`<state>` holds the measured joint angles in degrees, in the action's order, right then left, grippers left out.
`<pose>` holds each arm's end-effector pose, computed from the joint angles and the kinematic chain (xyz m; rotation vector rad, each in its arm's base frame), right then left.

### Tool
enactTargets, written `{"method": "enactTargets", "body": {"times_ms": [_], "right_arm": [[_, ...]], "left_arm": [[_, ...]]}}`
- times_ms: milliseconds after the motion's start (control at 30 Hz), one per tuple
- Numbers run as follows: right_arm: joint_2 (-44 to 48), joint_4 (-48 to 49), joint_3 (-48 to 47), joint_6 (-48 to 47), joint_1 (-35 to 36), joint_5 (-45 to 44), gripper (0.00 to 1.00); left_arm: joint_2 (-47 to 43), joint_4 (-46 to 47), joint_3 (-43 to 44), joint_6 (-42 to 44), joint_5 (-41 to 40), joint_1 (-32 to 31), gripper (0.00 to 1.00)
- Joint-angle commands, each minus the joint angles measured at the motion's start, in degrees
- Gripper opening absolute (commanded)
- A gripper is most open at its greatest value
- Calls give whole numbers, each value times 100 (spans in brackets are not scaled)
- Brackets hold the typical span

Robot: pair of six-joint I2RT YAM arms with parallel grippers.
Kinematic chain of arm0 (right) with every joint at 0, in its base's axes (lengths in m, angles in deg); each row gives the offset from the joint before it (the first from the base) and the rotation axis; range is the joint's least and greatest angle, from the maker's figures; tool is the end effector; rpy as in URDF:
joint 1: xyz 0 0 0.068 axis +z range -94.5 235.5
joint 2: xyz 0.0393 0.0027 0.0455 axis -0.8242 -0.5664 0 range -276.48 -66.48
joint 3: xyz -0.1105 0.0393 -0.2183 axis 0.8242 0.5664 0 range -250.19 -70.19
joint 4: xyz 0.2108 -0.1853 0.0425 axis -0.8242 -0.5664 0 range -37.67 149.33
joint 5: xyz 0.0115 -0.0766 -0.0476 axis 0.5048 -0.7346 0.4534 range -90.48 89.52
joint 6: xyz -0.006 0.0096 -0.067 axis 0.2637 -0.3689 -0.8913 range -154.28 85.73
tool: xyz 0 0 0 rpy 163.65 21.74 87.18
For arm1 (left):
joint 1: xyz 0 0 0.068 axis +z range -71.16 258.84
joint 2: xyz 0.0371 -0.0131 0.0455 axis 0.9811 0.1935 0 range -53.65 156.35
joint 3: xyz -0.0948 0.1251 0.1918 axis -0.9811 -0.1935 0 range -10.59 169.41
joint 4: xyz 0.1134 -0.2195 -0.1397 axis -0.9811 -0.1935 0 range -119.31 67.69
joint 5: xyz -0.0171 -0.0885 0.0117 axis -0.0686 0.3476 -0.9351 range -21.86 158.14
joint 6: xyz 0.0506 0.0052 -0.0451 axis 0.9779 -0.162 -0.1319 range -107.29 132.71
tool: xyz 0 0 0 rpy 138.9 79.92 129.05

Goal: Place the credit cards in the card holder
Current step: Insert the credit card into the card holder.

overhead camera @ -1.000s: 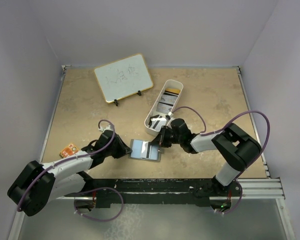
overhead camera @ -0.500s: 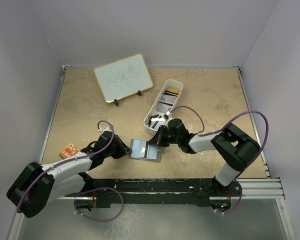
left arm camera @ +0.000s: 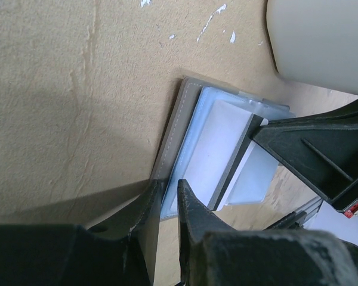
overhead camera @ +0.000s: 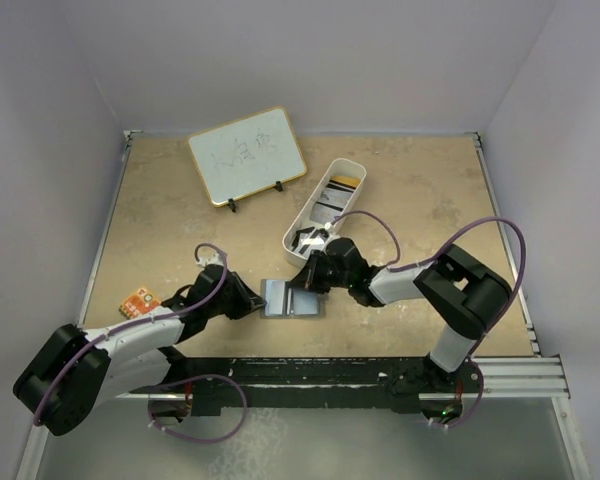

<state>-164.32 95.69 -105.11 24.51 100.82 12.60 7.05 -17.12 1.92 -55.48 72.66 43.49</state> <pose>0.2317 0.2519 0.0805 0.1081 2.3104 1.2872 0.1780 -0.1316 0.0733 -0.6753 2.4456 -0.9285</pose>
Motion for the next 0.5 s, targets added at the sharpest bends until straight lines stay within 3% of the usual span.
{"method": "enactTargets", "body": {"times_ms": [0,167,300,467], "right_arm": [[-67,93,-194,75,162,-278,0],[-75,50,-260,13,245,-290,3],[510,-1125,-502,-579,242,-212,28],[1435,-3244,-1088,-1804,246,-519,55]], "left_arm": [[-74,142,-109,-141,206,2,14],[-59,184,-108,-103,227,2,14],[-173,-215,72,15,102,3,18],[-514,-1103,494,217,-401,7,38]]}}
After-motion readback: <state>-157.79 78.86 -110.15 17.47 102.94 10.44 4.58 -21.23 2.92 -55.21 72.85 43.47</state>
